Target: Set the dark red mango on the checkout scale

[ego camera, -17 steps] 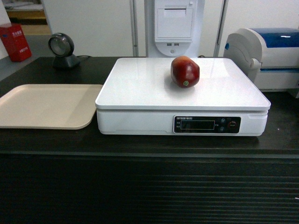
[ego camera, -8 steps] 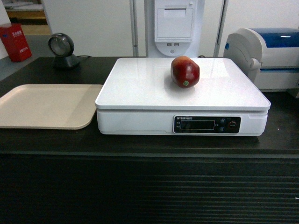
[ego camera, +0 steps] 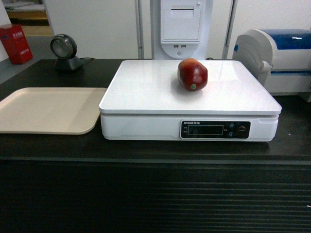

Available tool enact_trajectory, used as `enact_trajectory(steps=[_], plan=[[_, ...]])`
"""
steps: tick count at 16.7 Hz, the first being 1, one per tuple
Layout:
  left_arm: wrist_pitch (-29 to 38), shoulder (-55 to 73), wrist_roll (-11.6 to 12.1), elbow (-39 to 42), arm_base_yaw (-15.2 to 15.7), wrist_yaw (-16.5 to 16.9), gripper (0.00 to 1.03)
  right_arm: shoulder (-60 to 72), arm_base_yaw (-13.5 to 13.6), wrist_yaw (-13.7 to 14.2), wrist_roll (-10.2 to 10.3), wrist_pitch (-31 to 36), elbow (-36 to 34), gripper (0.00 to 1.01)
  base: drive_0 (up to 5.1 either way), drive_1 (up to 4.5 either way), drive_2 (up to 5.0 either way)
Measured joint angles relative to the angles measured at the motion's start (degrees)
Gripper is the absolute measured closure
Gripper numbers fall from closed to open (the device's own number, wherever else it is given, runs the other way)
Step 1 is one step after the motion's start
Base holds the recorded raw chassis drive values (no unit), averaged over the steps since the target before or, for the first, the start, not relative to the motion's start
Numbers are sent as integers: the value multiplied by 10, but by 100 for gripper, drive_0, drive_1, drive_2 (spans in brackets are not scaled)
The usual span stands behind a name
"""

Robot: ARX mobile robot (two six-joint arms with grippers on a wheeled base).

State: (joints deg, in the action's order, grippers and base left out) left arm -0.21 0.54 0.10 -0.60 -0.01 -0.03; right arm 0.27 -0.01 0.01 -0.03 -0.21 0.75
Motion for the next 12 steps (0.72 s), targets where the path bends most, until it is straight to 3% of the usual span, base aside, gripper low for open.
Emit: enact_trajectory(steps=[12], plan=[[0,0,0,0,0,0,5,0,0,0,1,0,0,3,0,0,0]])
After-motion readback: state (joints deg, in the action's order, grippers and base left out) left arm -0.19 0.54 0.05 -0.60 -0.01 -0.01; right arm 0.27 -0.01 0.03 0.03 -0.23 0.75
